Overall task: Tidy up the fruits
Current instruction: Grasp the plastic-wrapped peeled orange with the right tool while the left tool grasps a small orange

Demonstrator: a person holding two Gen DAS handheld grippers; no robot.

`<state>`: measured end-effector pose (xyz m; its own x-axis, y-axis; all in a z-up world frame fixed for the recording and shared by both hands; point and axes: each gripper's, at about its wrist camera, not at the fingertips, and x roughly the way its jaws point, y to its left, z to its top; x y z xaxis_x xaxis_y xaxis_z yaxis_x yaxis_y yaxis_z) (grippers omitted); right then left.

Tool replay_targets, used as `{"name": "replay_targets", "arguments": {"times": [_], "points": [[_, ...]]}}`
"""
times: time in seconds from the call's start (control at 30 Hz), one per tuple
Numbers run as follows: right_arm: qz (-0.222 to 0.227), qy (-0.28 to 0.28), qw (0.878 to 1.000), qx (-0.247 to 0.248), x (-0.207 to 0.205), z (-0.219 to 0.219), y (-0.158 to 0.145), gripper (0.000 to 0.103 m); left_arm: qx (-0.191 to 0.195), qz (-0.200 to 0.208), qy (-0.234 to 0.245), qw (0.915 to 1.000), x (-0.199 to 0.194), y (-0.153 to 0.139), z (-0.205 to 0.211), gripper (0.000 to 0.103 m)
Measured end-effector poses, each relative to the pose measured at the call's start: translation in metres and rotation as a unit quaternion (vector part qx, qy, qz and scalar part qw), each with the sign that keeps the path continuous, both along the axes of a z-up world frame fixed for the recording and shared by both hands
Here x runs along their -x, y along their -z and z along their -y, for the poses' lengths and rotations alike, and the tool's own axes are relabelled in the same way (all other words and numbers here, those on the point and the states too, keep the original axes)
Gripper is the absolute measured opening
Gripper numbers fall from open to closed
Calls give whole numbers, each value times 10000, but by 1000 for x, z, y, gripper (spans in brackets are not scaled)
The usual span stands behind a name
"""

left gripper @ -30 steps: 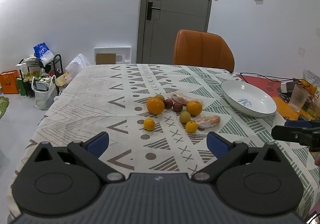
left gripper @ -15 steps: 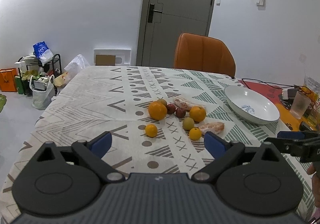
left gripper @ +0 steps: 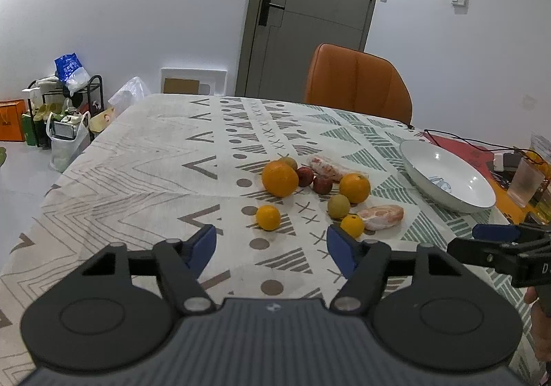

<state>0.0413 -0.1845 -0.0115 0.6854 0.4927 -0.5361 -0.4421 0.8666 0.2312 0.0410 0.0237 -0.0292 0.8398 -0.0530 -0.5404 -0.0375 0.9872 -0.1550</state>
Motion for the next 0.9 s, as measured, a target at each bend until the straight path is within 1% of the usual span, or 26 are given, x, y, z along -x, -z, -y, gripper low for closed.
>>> {"name": "replay_targets", "arguments": {"times": [0.1, 0.17, 0.33, 0.4, 0.47, 0.57, 0.83, 0.9], "points": [[20, 46, 10000, 3, -5, 1, 1, 102, 34, -52, -15, 10000, -6, 4, -2, 65], [9, 69, 10000, -28, -10, 2, 2, 102, 71, -80, -20, 9999, -10, 7, -3, 62], [-38, 60, 9999, -80, -19, 2, 6, 89, 123, -114, -5, 9999, -18, 7, -3, 58], [-49, 41, 9999, -84, -22, 0, 7, 87, 132, -124, -19, 9998, -22, 8, -4, 57], [-51, 22, 10000, -75, -25, -1, 7, 87, 180, -161, -7, 9997, -28, 9, -4, 53], [-50, -25, 10000, -40, -30, -5, 9, 87, 234, -190, 12, 9995, -36, 11, -3, 51], [-192, -58, 9998, 35, -46, -13, 19, 87, 258, -323, 12, 9991, -57, 21, -1, 49], [-205, -50, 9997, 78, -50, -15, 21, 87, 282, -370, 8, 9989, -61, 24, -1, 47]]}}
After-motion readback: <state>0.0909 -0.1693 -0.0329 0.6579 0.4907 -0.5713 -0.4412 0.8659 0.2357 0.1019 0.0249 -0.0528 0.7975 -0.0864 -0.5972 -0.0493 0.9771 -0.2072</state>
